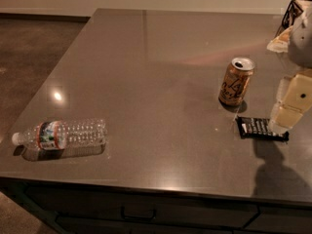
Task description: Pick water bottle
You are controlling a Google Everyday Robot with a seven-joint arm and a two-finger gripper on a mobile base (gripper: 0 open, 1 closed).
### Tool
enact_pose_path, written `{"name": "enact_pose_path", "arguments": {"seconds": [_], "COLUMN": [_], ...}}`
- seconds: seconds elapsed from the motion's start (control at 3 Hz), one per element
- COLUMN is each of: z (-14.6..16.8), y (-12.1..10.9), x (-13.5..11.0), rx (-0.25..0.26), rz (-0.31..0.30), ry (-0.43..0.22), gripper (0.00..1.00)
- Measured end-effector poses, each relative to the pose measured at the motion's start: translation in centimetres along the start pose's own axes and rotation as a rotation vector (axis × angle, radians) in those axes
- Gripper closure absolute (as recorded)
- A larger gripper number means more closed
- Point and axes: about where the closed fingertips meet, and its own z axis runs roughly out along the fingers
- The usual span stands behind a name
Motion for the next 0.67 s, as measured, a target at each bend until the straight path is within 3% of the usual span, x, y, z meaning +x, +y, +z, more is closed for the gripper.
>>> {"name": "enact_pose_path", "arguments": {"seconds": [0.33,0.67], "z": [0.0,0.1], "y": [0.0,0.0], "x": [0.0,-1.6], "rx": [0.0,-0.016], "rz": [0.0,-0.035], "ry": [0.0,-0.022], "gripper": [0.0,0.0]}}
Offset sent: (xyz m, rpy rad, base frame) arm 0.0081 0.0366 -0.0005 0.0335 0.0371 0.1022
